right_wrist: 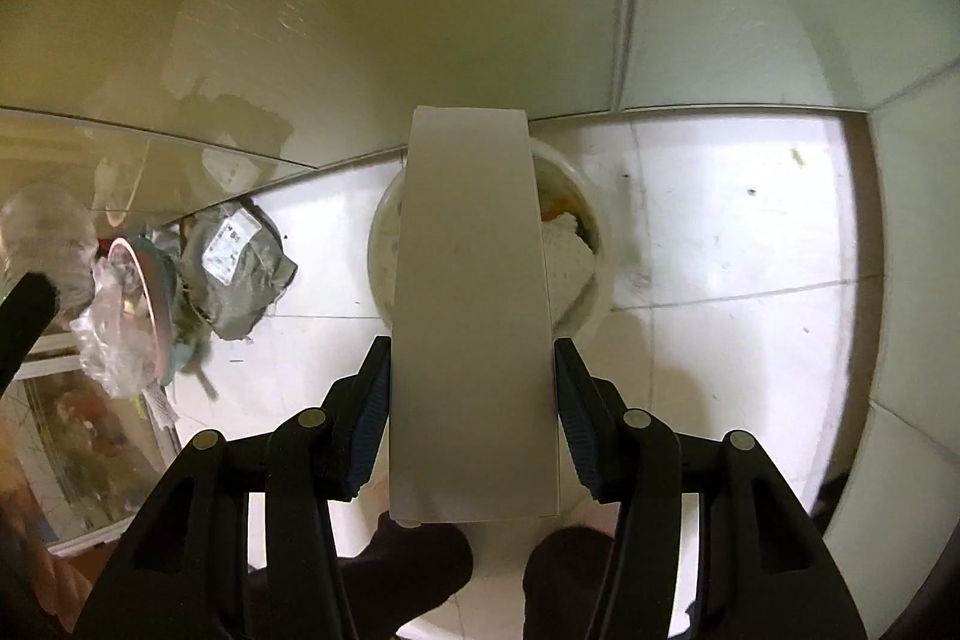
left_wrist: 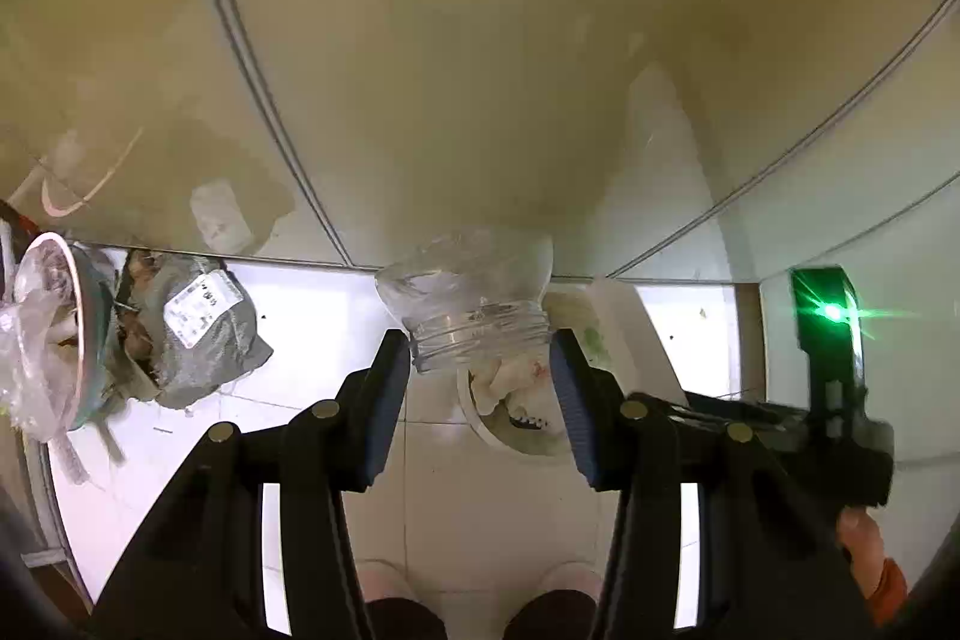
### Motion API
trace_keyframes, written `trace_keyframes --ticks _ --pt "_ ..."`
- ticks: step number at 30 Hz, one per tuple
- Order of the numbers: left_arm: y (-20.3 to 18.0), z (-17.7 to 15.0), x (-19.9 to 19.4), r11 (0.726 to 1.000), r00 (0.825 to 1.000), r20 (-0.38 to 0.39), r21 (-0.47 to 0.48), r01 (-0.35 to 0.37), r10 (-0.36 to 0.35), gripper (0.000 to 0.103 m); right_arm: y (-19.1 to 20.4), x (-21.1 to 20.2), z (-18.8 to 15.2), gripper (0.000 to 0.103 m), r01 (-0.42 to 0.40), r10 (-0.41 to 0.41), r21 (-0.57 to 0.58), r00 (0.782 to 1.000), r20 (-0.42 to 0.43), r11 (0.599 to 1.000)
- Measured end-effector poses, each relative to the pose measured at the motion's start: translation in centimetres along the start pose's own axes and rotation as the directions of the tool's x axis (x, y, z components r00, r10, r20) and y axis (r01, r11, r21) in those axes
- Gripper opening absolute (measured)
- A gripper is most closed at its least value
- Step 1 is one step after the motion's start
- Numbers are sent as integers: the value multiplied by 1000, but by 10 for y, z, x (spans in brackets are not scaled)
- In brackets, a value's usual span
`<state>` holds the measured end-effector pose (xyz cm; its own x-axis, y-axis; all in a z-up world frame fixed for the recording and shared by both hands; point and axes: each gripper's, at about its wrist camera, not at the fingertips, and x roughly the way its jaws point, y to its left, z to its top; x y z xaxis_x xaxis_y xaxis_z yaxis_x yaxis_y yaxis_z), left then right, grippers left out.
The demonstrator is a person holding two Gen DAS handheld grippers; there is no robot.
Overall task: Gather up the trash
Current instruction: 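Open the left tool to drop the cup while the right tool drops the box into the bin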
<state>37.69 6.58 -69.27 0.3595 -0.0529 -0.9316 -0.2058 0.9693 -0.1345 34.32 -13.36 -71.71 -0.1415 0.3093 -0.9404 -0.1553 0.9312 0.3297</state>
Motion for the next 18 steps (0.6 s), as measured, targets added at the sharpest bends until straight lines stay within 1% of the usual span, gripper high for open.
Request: trace_keyframes --ticks 1,2,4,7,10,12,13,15,16,17,18 --pt "-1 0 7 1000 1000 -5 6 1 -1 47 0 4 3 49 29 -29 -3 1000 10 1000" --pt "-4 0 13 1000 1000 -11 10 5 -4 47 3 3 4 49 35 -35 -6 999 22 999" --pt "-8 1 20 1000 1000 -22 18 14 -13 47 5 -4 7 50 17 -16 -11 999 45 1000" --pt "-17 0 36 999 998 -51 31 33 -32 47 -3 -22 8 51 -10 9 4 995 96 1000" --pt "-27 -2 55 997 993 -101 36 68 -64 48 -18 -45 7 52 -31 26 32 990 136 999" --pt "-33 -4 74 993 984 -147 32 109 -104 48 -25 -58 6 53 -39 30 51 986 166 998" --pt "-35 -5 81 993 980 -167 32 117 -110 48 -27 -64 5 54 -37 26 57 984 177 998" --pt "-38 -8 99 992 970 -217 38 119 -108 48 -31 -76 3 56 -31 16 67 979 202 997" --pt "-43 -8 101 993 966 -236 42 115 -102 48 -32 -82 2 56 -31 14 72 977 214 997" --pt "-44 -10 105 993 962 -256 45 107 -92 48 -32 -79 3 56 -32 14 75 975 222 997" --pt "-45 -11 106 993 960 -264 45 105 -89 48 -33 -87 1 56 -34 16 77 972 233 996"
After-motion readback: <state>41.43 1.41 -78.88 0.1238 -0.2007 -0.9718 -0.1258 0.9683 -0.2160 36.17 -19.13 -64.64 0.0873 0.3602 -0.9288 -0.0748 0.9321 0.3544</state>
